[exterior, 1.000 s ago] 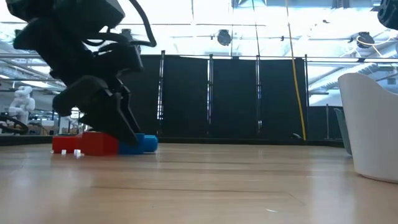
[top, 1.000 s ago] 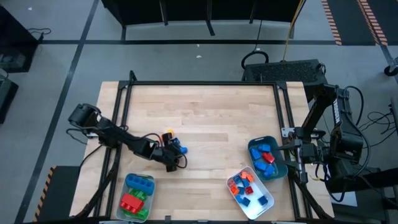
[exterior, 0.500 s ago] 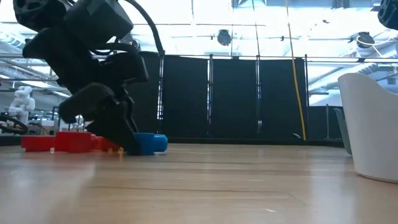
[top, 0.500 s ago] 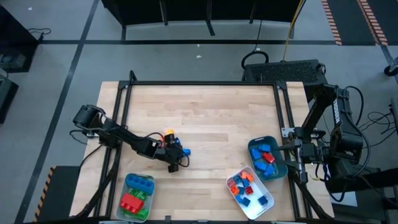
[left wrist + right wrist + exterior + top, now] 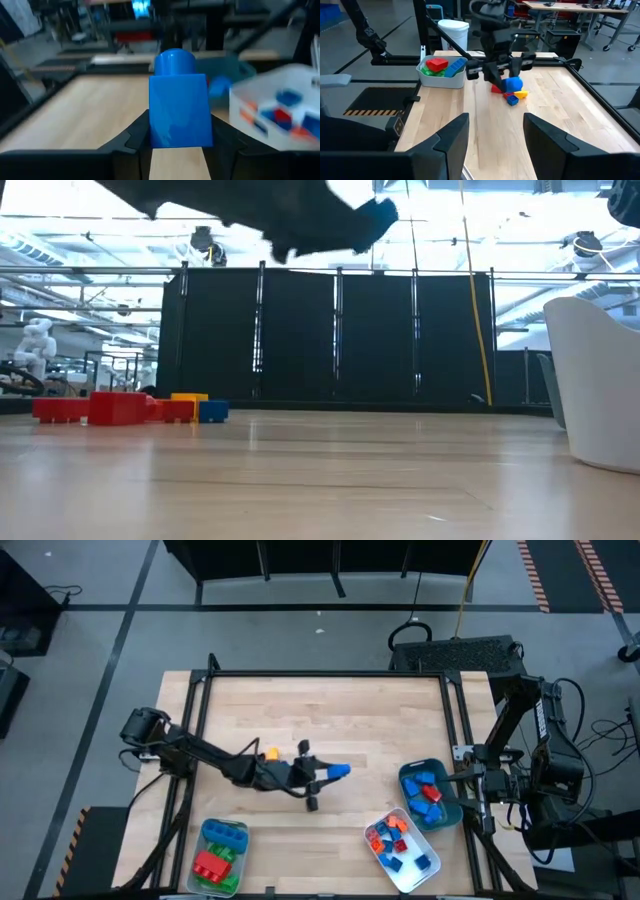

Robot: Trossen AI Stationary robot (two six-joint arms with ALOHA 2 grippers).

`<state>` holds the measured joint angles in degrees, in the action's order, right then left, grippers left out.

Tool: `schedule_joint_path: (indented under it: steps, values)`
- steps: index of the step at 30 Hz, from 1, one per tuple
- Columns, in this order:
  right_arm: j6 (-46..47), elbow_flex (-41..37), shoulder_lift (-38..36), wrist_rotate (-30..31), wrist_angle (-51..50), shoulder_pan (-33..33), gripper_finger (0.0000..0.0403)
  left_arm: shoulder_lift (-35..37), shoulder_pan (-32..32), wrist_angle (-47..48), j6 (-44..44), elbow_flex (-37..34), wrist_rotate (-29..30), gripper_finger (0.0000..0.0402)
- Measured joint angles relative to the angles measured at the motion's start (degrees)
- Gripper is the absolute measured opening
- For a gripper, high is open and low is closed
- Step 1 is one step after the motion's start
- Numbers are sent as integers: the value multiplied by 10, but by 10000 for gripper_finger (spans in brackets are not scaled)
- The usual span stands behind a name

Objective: Sort blocks by size
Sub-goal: Put the big square blue game piece into the blue bin

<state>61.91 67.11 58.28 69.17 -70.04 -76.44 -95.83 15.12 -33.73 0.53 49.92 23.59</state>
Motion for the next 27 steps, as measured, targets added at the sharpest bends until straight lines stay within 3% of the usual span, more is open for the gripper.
schedule_joint_path:
  steps: [5,10,15,21,27]
  values:
    - [4,0,0,-1,0,0,171,-17,-6,5,21,48,-66,133]
    - [4,0,0,-3,0,0,171,-25,-2,4,47,72,-70,133]
    - [-1,0,0,-1,0,0,171,-72,-14,-60,49,104,-89,133]
    - [14,0,0,-1,1,0,171,-214,-43,-59,44,249,-159,133]
    - [19,0,0,-5,4,0,171,-337,-56,-10,44,418,-171,133]
